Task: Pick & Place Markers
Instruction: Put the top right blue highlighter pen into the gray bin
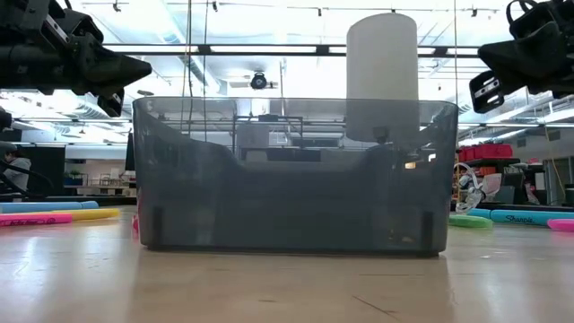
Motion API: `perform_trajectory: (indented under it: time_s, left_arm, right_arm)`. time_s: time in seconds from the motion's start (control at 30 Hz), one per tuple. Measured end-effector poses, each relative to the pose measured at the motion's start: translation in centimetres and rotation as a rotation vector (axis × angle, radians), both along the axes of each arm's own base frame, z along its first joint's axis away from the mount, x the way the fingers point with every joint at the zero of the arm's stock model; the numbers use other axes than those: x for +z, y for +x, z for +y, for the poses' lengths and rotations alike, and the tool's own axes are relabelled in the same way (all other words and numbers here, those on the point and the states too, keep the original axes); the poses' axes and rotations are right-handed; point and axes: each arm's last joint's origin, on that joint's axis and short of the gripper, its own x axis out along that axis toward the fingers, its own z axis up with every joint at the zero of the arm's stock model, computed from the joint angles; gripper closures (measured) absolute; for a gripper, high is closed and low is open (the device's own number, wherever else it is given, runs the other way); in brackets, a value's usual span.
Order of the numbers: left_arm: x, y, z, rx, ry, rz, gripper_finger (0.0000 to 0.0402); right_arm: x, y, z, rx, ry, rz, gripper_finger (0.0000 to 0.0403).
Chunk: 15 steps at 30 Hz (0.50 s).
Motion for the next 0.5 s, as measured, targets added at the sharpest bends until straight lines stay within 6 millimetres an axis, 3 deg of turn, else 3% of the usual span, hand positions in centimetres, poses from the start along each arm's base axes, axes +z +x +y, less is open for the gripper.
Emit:
perform_trajectory:
  time_s: [0.23,0.5]
  left_arm:
    - [0.0,0.0,0.0,0.0,0.0,0.0,0.0378]
    - [0.0,0.0,0.0,0.0,0.0,0.0,0.0378]
  right_arm:
    - [0.9,-0.1,0.0,0.017,0.039,-0.084,0.0377]
    - [3.9,-0.9,0.1,0.068,0.158,-0.226,0.0299]
